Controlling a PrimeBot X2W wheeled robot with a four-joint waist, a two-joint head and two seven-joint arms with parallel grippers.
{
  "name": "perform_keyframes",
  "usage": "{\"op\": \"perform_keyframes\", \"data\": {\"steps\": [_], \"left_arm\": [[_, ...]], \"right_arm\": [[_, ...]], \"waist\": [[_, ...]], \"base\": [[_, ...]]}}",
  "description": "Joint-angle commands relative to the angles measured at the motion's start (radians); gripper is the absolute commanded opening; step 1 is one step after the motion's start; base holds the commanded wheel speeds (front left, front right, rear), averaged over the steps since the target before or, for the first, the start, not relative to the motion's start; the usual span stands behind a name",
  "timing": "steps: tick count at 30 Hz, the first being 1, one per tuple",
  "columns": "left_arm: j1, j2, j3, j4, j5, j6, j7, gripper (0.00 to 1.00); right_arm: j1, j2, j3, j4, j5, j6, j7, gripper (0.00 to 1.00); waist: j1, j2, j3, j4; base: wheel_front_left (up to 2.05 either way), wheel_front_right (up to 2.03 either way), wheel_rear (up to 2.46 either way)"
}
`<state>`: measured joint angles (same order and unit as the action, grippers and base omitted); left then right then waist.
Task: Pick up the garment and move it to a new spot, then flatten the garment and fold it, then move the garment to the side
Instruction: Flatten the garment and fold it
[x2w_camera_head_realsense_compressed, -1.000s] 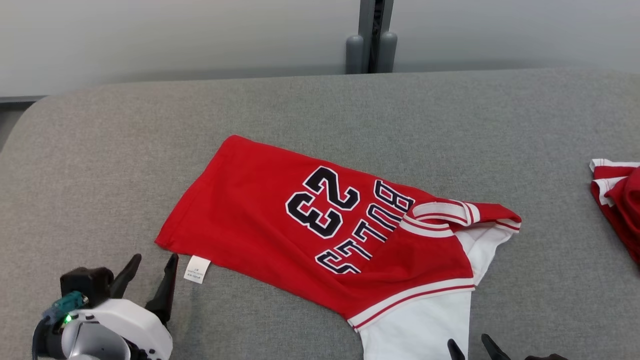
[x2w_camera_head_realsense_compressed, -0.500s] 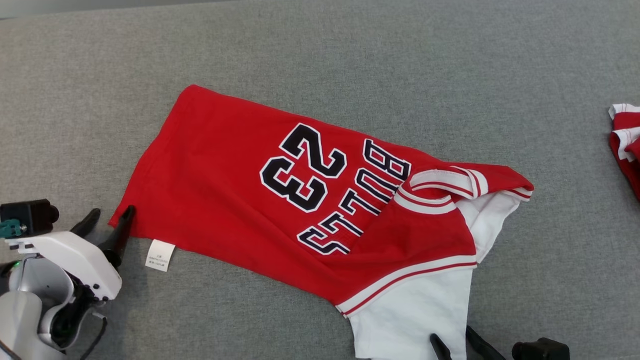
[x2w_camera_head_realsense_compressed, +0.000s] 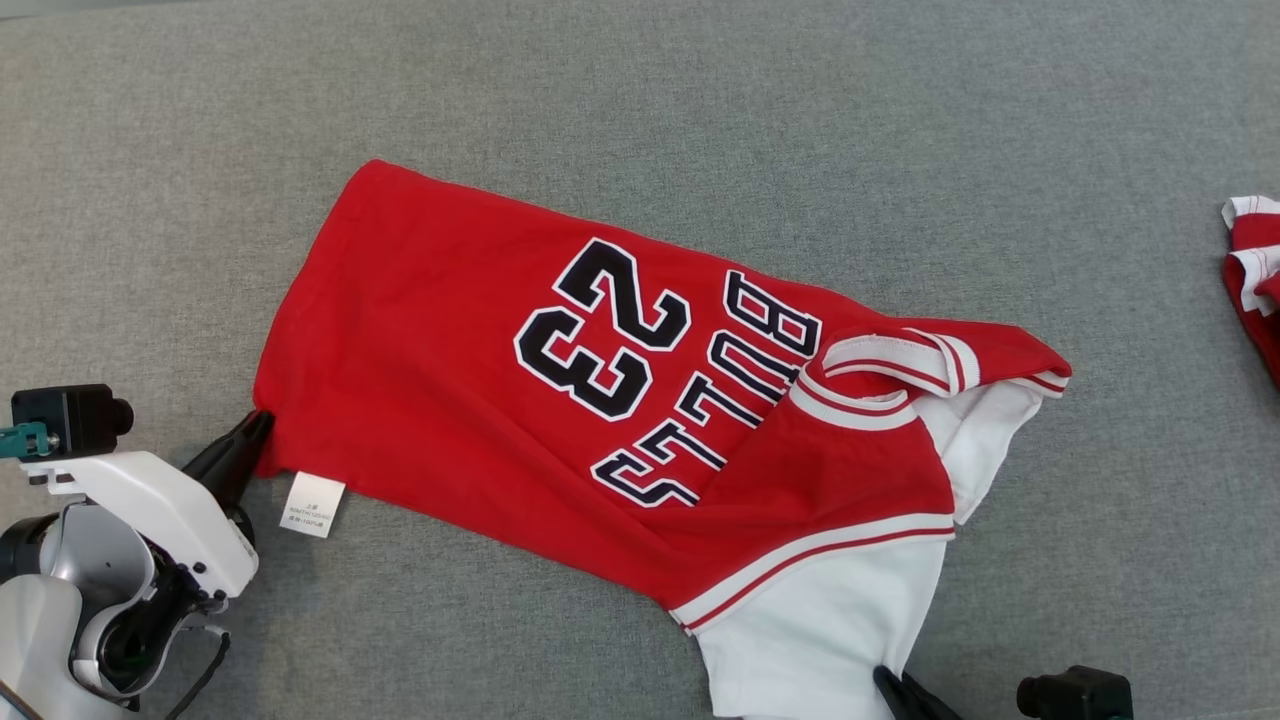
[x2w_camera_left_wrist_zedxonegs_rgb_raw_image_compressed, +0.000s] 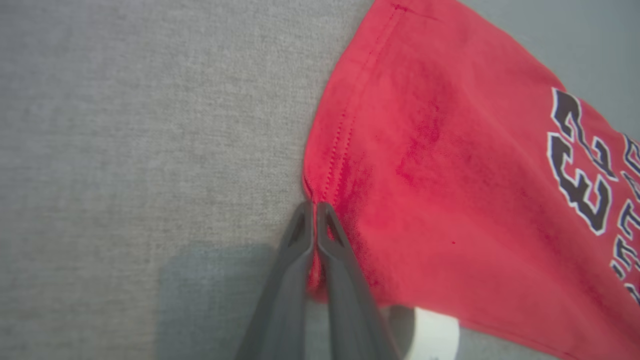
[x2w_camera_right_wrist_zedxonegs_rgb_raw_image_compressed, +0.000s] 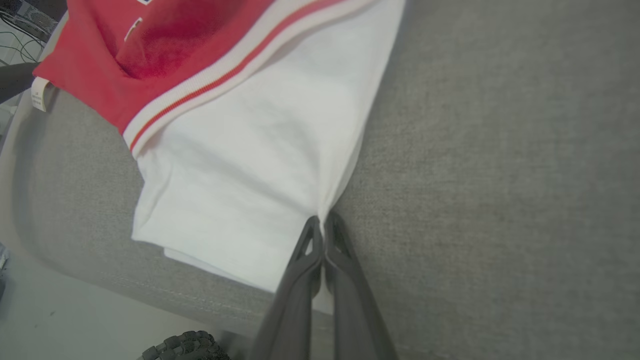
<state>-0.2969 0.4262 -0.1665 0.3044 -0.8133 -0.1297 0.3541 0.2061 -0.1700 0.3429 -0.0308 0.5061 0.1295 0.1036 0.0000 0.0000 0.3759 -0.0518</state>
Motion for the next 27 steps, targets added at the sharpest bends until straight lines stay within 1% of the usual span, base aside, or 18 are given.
{"op": "perform_keyframes", "data": {"steps": [1, 3, 6, 12, 17, 23, 26, 27], "left_arm": [[0.019, -0.002, -0.01, -0.001, -0.005, -0.001, 0.001, 0.0], [0.017, 0.01, -0.002, -0.037, -0.001, -0.001, -0.017, 0.0], [0.019, 0.013, 0.012, -0.094, -0.01, -0.001, -0.04, 0.0], [0.018, 0.015, 0.049, -0.242, -0.039, -0.001, -0.072, 0.0], [-0.019, 0.021, 0.063, -0.346, -0.056, 0.0, -0.089, 0.0], [-0.092, 0.023, 0.063, -0.417, -0.065, -0.001, -0.109, 0.0], [-0.141, 0.021, 0.066, -0.43, -0.044, 0.001, -0.132, 0.0], [-0.16, 0.019, 0.069, -0.431, -0.037, 0.008, -0.137, 0.0]], "right_arm": [[-0.002, -0.002, 0.003, 0.0, 0.013, 0.002, 0.0, 0.0], [-0.009, -0.01, -0.016, -0.025, 0.028, 0.002, -0.012, 0.0], [-0.018, -0.014, -0.04, -0.076, 0.08, 0.002, -0.026, 0.0], [-0.047, -0.033, -0.1, -0.205, 0.204, 0.002, -0.052, 0.0], [-0.091, -0.054, -0.132, -0.297, 0.296, 0.002, -0.06, 0.0], [-0.202, -0.059, -0.18, -0.383, 0.423, 0.002, -0.096, 0.0], [-0.288, -0.069, -0.212, -0.401, 0.463, 0.002, -0.112, 0.0], [-0.32, -0.072, -0.221, -0.401, 0.47, 0.002, -0.115, 0.0]], "waist": [[0.0, 0.0, -0.001, 0.001], [0.0, 0.0, -0.004, 0.003], [0.0, 0.0, -0.01, 0.004], [0.0, 0.0, -0.034, 0.007], [0.0, 0.0, -0.063, 0.018], [0.0, 0.0, -0.112, 0.024], [0.0, 0.0, -0.141, 0.024], [0.0, 0.0, -0.15, 0.023]], "base": [[0.0, 0.0, 0.0], [0.0, 0.0, 0.0], [0.0, 0.0, 0.0], [0.0, 0.0, 0.0], [0.0, 0.0, 0.0], [0.0, 0.0, 0.0], [0.0, 0.0, 0.0], [0.0, 0.0, 0.0]]}}
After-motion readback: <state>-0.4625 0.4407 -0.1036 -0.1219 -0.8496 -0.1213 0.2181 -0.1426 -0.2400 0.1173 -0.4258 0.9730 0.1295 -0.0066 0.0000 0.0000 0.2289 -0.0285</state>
